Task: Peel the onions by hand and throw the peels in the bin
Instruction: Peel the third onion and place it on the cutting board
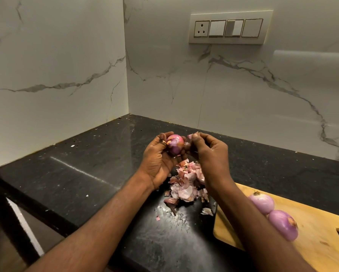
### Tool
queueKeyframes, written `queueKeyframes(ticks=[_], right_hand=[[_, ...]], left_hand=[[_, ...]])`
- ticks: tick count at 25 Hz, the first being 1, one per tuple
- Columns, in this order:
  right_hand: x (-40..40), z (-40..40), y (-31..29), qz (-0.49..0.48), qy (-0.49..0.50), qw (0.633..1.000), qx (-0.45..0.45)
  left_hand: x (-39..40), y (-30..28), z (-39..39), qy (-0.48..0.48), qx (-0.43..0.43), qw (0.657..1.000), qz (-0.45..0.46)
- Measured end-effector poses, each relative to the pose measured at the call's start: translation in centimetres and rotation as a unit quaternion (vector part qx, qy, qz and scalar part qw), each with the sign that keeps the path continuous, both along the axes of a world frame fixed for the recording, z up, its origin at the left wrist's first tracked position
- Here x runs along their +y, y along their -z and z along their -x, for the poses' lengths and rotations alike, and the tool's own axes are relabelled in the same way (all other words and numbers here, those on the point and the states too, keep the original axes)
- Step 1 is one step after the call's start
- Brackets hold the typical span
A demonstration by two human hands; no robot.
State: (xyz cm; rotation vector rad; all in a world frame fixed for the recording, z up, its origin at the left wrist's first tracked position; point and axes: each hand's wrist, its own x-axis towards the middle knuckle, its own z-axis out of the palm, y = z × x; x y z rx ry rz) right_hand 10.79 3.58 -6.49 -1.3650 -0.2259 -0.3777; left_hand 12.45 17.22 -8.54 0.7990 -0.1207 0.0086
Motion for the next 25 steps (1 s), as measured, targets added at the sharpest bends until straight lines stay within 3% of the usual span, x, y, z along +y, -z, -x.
queueKeyframes(ticks=[2,7,10,13,18,22,25], right_hand=[[0.0,-0.2,0.0,0.003,0.006,1.0,0.012],[0.1,-0.8,1.0,0.126,0.093,0.988,-0.008],[0.0,-0.8,1.5,0.22,0.098,0.97,-0.028],[0.2,-0.6,1.4,0.24,0.096,0.964,-0.069],[-0.2,-0.4,1.2,0.302,0.061,0.94,-0.146],[-0.7,-0.8,1.4,0.399,0.076,0.893,-0.197],[-0.6,-0.8,1.3,0.364,0.109,0.904,-0.196]], left_hand=[[-0.1,0.0,0.1,0.0,0.003,1.0,-0.008],[0.0,0.1,-0.2,-0.011,0.011,1.0,0.009],[0.1,0.2,-0.2,0.012,0.01,0.999,0.028],[0.0,0.0,-0.1,0.049,0.015,0.998,0.042],[0.6,-0.3,-0.1,0.07,-0.017,0.997,0.002],[1.1,-0.7,0.4,0.085,-0.03,0.995,-0.044],[1.2,-0.6,0.3,0.078,-0.04,0.993,-0.075]])
